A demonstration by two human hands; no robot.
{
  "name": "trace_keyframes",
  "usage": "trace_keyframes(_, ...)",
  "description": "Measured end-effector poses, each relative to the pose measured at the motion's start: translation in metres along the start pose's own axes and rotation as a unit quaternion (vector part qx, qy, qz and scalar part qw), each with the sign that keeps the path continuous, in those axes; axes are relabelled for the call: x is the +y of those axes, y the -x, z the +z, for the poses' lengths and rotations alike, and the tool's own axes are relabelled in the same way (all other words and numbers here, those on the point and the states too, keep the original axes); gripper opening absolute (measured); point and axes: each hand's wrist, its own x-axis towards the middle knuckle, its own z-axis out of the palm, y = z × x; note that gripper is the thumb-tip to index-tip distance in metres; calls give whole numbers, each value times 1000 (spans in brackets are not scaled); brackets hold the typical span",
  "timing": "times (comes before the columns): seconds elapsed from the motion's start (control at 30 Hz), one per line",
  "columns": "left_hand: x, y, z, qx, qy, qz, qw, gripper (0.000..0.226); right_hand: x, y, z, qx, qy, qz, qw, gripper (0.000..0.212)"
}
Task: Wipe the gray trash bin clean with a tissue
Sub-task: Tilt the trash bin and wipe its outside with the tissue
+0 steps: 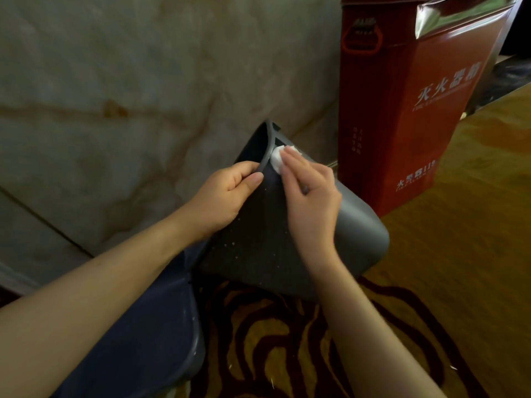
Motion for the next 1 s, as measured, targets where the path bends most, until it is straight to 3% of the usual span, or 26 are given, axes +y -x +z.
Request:
trace_keyframes(0.2,16,-2,6,72,62,-38,995,23,-4,24,18,43,-28,-46,998,30)
trace_keyframes(0.43,22,-3,3,87,115,-113,983,25,-5,32,21,58,-29,-56,996,27)
trace_keyframes(0.63,13,-10,5,119,97,-181,971,26,26,50,3,24,56,-83,995,32)
trace_keyframes(0.8,10,-20,3,122,99,-190,969,24,80,47,-42,87,106,59,989,29)
trace_keyframes(1.0,8,-32,5,133,99,-211,963,20,115,31,-68,142,105,251,952,29)
